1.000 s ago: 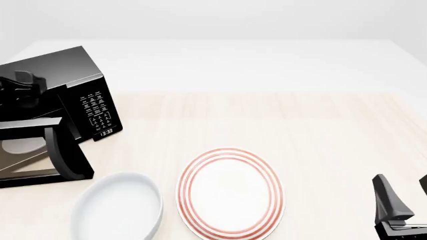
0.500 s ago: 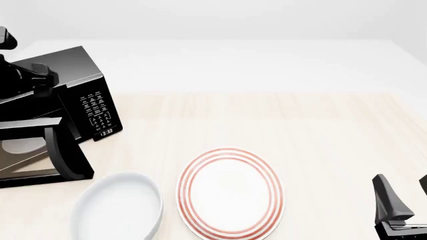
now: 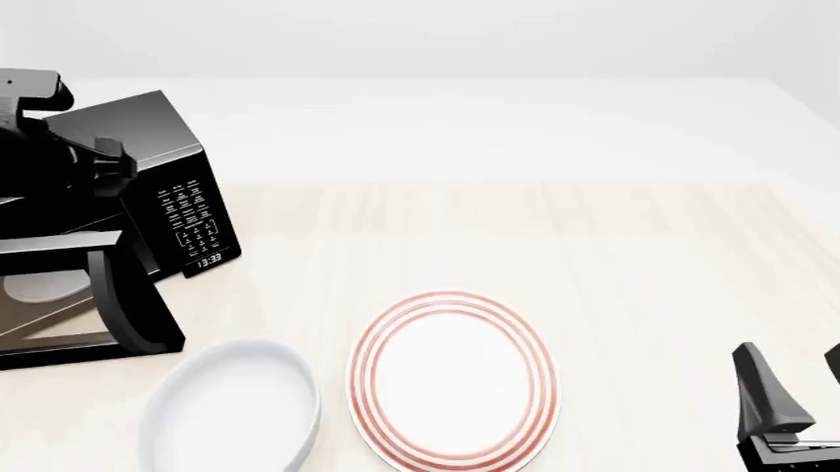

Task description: Open the microwave.

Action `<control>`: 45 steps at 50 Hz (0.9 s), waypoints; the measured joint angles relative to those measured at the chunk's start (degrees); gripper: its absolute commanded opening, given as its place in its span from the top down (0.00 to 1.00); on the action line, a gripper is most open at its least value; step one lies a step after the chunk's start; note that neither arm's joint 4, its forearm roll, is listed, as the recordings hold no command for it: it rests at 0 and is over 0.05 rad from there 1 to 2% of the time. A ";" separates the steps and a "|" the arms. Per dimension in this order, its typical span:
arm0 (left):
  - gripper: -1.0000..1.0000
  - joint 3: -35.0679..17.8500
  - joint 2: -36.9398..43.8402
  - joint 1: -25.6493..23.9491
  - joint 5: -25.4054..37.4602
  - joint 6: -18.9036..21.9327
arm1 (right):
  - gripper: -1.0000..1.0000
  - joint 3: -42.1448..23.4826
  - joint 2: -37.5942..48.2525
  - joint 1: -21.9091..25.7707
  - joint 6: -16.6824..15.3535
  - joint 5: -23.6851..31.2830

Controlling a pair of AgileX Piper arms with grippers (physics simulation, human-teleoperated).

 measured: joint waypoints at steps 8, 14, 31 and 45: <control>0.00 0.02 1.31 0.81 -0.26 -0.07 | 0.00 0.00 0.00 0.00 0.00 0.00; 0.00 0.32 2.20 1.32 -0.94 -0.22 | 0.00 0.00 0.00 0.00 0.00 0.00; 0.00 2.24 4.55 3.20 -3.63 -0.55 | 0.00 0.00 0.00 0.00 0.00 0.00; 0.00 3.33 6.30 5.01 -5.41 -0.52 | 0.00 0.00 0.00 0.00 0.00 0.00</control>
